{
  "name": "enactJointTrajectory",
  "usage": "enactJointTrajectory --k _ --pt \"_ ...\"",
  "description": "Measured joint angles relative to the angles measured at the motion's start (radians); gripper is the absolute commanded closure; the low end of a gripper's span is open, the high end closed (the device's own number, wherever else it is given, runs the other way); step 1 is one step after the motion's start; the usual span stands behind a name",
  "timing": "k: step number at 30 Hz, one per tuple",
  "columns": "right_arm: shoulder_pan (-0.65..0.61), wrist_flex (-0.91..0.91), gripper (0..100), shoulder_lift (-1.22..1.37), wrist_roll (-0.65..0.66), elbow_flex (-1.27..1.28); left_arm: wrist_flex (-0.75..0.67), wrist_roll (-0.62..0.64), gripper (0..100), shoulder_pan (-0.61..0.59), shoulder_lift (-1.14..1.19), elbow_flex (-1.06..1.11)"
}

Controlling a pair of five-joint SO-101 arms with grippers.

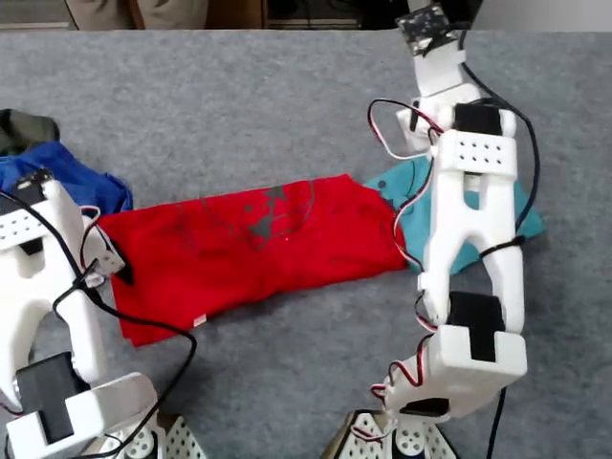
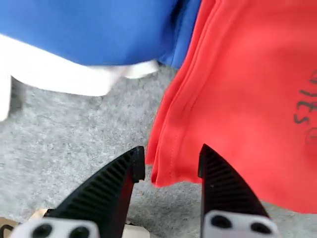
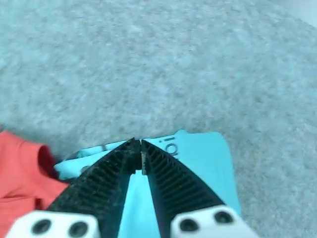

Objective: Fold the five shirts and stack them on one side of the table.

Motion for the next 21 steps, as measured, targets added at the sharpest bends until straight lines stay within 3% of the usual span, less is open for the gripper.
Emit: enactJointTrajectory --k 21 --pt "0.014 -0.014 98.7 0.0 0.0 0.006 -0.434 -0.006 81 0.0 -0.002 0.328"
